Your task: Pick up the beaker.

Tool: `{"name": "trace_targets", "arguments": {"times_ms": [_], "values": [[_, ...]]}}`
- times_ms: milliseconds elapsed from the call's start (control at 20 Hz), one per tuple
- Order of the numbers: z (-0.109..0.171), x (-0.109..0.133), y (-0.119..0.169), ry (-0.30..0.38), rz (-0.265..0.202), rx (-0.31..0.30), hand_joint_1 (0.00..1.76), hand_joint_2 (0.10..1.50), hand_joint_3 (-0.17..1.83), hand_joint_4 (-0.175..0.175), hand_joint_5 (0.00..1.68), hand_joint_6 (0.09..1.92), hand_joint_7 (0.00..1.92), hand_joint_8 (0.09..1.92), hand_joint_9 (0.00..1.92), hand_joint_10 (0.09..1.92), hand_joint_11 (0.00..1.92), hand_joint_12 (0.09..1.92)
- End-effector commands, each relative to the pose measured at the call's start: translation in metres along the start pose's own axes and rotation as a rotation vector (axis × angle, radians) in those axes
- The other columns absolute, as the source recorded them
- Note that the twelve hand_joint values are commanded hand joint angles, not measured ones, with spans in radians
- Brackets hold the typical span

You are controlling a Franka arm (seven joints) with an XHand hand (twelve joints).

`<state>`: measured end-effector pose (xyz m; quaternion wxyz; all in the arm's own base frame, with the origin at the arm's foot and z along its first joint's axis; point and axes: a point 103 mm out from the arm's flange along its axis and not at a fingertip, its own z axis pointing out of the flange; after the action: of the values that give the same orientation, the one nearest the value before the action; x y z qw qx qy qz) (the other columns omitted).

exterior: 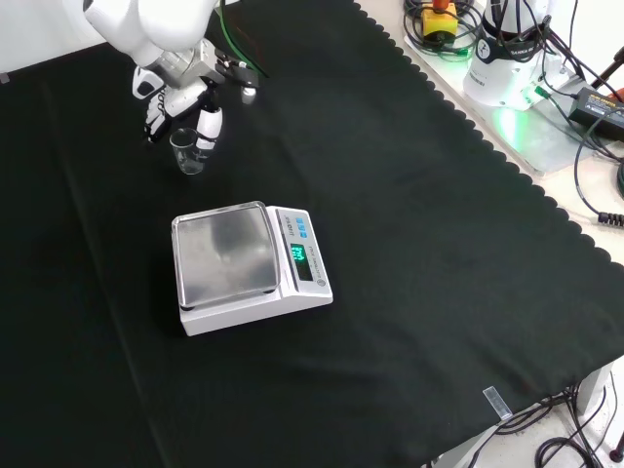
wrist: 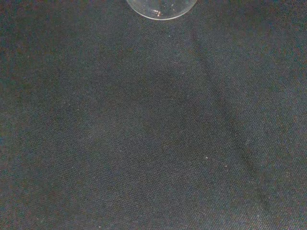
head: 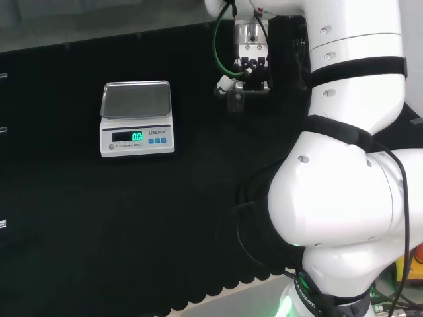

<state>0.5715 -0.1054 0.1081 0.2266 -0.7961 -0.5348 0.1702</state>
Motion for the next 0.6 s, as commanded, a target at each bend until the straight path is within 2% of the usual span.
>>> {"name": "trace_targets", "arguments": {"times_ms": [50, 350, 600], "values": [[0.0, 0.002, 0.001, -0.003, 0.008, -0.003, 0.56, 0.9, 0.25, -0.032, 0.22, 0.09, 0.0, 0.54, 0.02, 0.87, 0.08, 1.48], [0.001, 0.007, 0.006, -0.016, 0.017, -0.011, 0.74, 0.87, 0.38, -0.018, 0.25, 0.09, 0.01, 0.7, 0.19, 0.88, 0.34, 1.4], [0.003, 0.014, 0.01, -0.026, 0.024, -0.012, 0.82, 0.83, 0.53, -0.021, 0.29, 0.09, 0.11, 0.74, 0.4, 0.82, 0.49, 1.33]]}}
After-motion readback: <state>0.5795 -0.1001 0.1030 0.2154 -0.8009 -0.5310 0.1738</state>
